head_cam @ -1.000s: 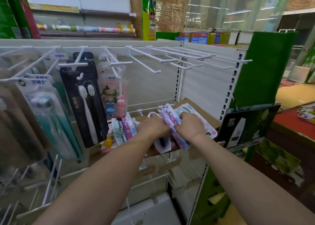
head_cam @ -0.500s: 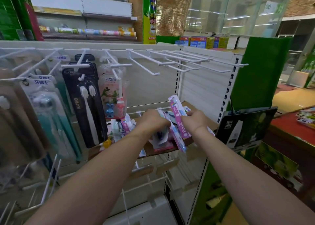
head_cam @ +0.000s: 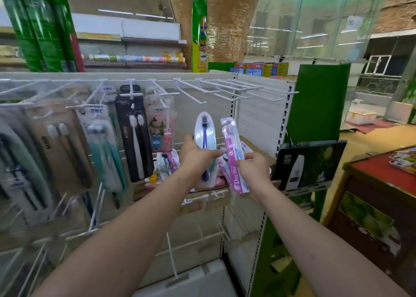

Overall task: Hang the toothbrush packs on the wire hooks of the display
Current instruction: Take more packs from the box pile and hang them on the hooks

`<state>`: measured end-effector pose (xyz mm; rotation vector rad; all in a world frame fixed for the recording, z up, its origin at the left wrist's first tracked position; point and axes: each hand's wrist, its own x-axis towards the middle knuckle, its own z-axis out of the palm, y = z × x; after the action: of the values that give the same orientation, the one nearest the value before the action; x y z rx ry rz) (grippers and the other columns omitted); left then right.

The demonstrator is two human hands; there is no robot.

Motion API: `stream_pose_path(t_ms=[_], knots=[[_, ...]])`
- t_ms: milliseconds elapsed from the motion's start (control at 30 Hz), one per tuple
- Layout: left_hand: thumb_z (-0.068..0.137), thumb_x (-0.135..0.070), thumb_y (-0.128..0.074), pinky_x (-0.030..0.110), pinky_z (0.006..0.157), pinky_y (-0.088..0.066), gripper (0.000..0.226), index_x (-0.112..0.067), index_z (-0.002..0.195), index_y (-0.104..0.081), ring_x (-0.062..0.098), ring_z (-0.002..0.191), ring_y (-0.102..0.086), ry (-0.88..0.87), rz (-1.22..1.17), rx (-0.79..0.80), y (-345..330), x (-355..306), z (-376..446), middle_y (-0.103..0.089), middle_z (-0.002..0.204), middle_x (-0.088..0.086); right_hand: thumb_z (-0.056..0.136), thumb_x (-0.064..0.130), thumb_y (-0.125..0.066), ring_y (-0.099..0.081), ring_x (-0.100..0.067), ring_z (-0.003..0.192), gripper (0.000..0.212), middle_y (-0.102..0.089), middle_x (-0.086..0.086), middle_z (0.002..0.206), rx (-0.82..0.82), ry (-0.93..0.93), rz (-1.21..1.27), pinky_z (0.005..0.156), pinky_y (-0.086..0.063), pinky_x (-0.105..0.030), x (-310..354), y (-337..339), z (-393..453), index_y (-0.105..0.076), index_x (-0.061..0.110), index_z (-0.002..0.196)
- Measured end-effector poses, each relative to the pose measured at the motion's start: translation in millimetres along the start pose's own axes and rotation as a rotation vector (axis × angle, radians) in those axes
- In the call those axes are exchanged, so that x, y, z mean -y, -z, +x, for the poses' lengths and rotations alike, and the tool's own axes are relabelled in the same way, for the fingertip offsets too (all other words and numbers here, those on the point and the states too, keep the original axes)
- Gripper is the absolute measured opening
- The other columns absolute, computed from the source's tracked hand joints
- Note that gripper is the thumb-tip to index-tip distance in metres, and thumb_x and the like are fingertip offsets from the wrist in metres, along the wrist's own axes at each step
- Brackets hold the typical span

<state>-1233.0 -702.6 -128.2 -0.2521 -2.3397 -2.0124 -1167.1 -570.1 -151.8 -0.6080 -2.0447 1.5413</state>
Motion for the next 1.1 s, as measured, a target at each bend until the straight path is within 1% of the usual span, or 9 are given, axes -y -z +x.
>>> stream_pose_path(t_ms=[100,233,400,500,633,800,833,967,1100], knots=[[0.080,-0.027,-0.088,0.040,0.080,-0.057,0.057,-0.025,0.118,-0.045,0.018,0.092,-0.067,-0.002,-0.087,-0.025,7,3,-26,-0.065,0.106,-0.001,0.088,0.009,-0.065,-0.069,-0.022,0.067,0.010,-0.073,-0.008,0.074,0.035,0.025,0.050,0.061,-0.052,-0.035,-3,7,-27,-0.074,0.008,0.089],[0.088,-0.026,-0.075,0.049,0.091,-0.058,0.044,-0.027,0.123,-0.049,0.025,0.100,-0.068,0.018,-0.129,-0.095,21,6,-57,-0.065,0.113,0.001,0.092,0.020,-0.071,-0.073,-0.023,0.071,0.017,-0.075,-0.006,0.083,0.049,0.039,0.138,0.065,-0.060,-0.037,-14,10,-50,-0.073,0.009,0.104],[0.088,-0.018,-0.076,0.032,0.072,-0.057,0.036,-0.023,0.116,-0.054,0.013,0.088,-0.066,-0.010,-0.104,-0.217,45,6,-91,-0.065,0.106,-0.002,0.091,0.025,-0.075,-0.071,-0.015,0.074,0.022,-0.074,-0.003,0.092,0.083,0.080,0.164,0.054,-0.048,-0.024,-13,-1,-77,-0.066,0.013,0.107],[0.083,-0.017,-0.076,0.043,0.084,-0.060,0.035,-0.026,0.110,-0.054,0.019,0.093,-0.068,-0.015,-0.090,-0.249,66,5,-104,-0.066,0.105,-0.004,0.091,0.026,-0.075,-0.070,-0.015,0.077,0.023,-0.071,-0.003,0.094,0.116,0.110,0.184,0.056,-0.049,-0.025,-8,-13,-92,-0.063,0.014,0.107],[0.078,-0.016,-0.073,0.047,0.081,-0.062,0.033,-0.030,0.100,-0.053,0.023,0.092,-0.070,-0.008,-0.068,-0.273,94,6,-116,-0.067,0.103,0.000,0.092,0.028,-0.073,-0.072,-0.017,0.080,0.021,-0.071,-0.002,0.095,0.188,0.112,0.184,0.067,-0.058,-0.035,0,-31,-111,-0.061,0.018,0.105],[0.083,-0.006,-0.070,0.036,0.075,-0.058,0.032,-0.023,0.104,-0.054,0.018,0.091,-0.068,-0.038,-0.108,-0.316,130,15,-128,-0.067,0.103,0.001,0.091,0.021,-0.072,-0.070,-0.014,0.068,0.011,-0.072,-0.003,0.087,0.237,0.174,0.193,0.047,-0.048,-0.019,11,-58,-137,-0.063,0.018,0.096],[0.082,-0.007,-0.071,0.038,0.076,-0.059,0.032,-0.022,0.105,-0.055,0.018,0.091,-0.068,-0.044,-0.107,-0.330,139,16,-130,-0.068,0.103,0.001,0.090,0.021,-0.073,-0.070,-0.015,0.069,0.012,-0.072,-0.004,0.087,0.245,0.179,0.206,0.047,-0.050,-0.021,14,-66,-142,-0.063,0.017,0.098],[0.080,-0.010,-0.071,0.042,0.079,-0.061,0.030,-0.025,0.100,-0.055,0.021,0.091,-0.068,-0.055,-0.079,-0.392,186,18,-143,-0.067,0.101,0.001,0.088,0.024,-0.074,-0.074,-0.026,0.078,0.017,-0.074,-0.007,0.090,0.326,0.155,0.233,0.070,-0.063,-0.048,30,-109,-163,-0.065,0.017,0.100],[0.079,-0.010,-0.068,0.046,0.081,-0.061,0.028,-0.024,0.100,-0.056,0.023,0.093,-0.069,-0.068,-0.046,-0.454,242,26,-152,-0.067,0.099,0.003,0.088,0.019,-0.074,-0.072,-0.025,0.075,0.013,-0.073,-0.007,0.084,0.374,0.168,0.264,0.063,-0.057,-0.039,43,-158,-194,-0.065,0.013,0.095]])
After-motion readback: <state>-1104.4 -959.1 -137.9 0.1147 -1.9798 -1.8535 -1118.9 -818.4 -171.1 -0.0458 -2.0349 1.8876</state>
